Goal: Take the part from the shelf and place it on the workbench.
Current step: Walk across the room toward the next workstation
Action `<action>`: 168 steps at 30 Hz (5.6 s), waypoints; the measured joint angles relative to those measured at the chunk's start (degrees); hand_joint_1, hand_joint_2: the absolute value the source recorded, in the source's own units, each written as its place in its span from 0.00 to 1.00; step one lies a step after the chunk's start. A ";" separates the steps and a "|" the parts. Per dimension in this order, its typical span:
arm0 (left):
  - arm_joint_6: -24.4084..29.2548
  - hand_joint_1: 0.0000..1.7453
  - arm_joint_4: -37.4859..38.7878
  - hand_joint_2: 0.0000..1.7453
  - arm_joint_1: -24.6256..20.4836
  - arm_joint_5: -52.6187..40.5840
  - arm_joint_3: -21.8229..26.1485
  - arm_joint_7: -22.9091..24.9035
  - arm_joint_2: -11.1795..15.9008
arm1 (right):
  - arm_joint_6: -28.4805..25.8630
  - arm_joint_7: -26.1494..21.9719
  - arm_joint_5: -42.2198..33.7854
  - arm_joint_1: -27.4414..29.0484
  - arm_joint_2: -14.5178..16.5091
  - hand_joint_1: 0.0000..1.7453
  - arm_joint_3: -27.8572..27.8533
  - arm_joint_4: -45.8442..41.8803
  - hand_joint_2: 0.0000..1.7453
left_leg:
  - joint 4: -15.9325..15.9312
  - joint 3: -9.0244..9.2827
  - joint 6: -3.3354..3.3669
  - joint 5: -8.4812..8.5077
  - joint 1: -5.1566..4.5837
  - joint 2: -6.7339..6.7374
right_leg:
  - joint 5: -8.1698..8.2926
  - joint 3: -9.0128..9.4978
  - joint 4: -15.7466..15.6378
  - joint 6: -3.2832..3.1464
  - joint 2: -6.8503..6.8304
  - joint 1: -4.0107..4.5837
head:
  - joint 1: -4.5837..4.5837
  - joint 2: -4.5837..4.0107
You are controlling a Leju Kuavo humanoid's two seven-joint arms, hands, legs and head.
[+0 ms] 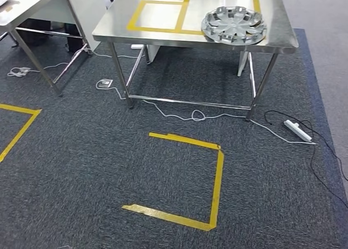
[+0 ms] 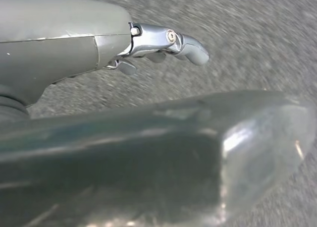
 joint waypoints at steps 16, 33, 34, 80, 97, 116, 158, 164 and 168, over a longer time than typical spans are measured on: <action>-0.13 0.00 -0.19 0.00 0.18 -1.57 2.30 -0.57 -0.51 | 1.52 -0.45 2.39 0.35 -0.04 0.00 -0.85 -0.05 0.00 | -16.66 6.43 2.82 -1.21 -0.45 -4.38 | -1.15 -3.61 7.84 3.35 7.15 -1.26 | 0.73 0.00; -0.25 0.00 -0.33 0.00 -0.11 -4.11 3.87 -0.85 -1.05 | 3.53 -0.09 4.84 1.04 0.65 0.00 -2.13 -2.54 0.00 | -14.49 7.25 1.00 -3.23 -0.55 3.00 | 0.76 -1.58 1.62 1.42 -1.62 -0.53 | -0.01 0.00; -0.25 0.00 -0.34 0.00 -0.11 -4.14 3.92 -0.88 -1.06 | 3.52 -0.10 4.85 1.04 0.65 0.00 -2.22 -2.54 0.00 | -15.60 7.64 1.35 -3.03 -0.77 3.43 | 0.74 -1.43 1.71 1.66 -2.20 -0.42 | 0.08 0.00; -1.29 0.00 -4.34 0.00 0.28 -12.06 12.56 -0.28 -4.86 | -0.20 -1.45 14.04 -2.09 -0.74 0.00 -6.06 1.73 0.00 | -15.42 5.61 2.21 -1.82 -0.17 -8.27 | 1.91 -4.19 3.14 2.76 11.50 -1.97 | 0.90 0.00; -3.05 0.00 -7.44 0.00 1.08 -13.53 14.09 0.45 -6.13 | -1.34 -1.89 14.03 -3.11 -1.81 0.00 -6.98 4.91 0.00 | -13.82 3.89 0.92 -1.73 0.15 2.70 | -1.97 1.23 1.16 4.08 -2.34 -1.67 | 0.72 0.01; -4.91 0.00 -10.90 0.00 1.28 -17.40 16.56 1.29 -8.20 | -3.04 -2.10 13.81 -3.64 -2.85 0.00 -7.94 7.10 0.00 | -9.39 3.73 0.40 -7.01 0.11 -4.17 | 2.08 -5.23 2.96 1.54 6.32 -2.04 | 1.01 0.00; -5.23 0.00 -7.95 0.00 -1.19 -28.13 17.05 -1.70 -4.51 | -3.69 -0.93 7.59 -9.63 -4.35 0.00 -11.43 11.86 0.00 | -13.84 3.94 4.66 -1.86 -2.57 3.42 | -1.08 -2.42 3.50 1.39 -3.06 -0.17 | 0.46 0.00; -5.03 0.00 -6.99 0.00 -1.47 -28.73 17.10 -1.84 -4.25 | -3.95 -1.02 7.53 -9.73 -4.59 0.00 -11.43 12.20 0.00 | -16.55 5.32 4.61 -0.37 -1.10 -1.29 | -6.85 -8.34 15.74 3.23 4.60 -1.09 | 0.94 0.01; -5.03 0.00 -6.32 0.00 -1.38 -28.88 17.09 -1.84 -4.21 | -4.08 -0.98 7.45 -9.59 -4.88 0.00 -11.43 12.23 0.00 | -16.00 5.59 3.65 -0.88 -0.31 -4.72 | -2.52 -9.74 14.83 4.64 5.51 -2.24 | 0.97 0.00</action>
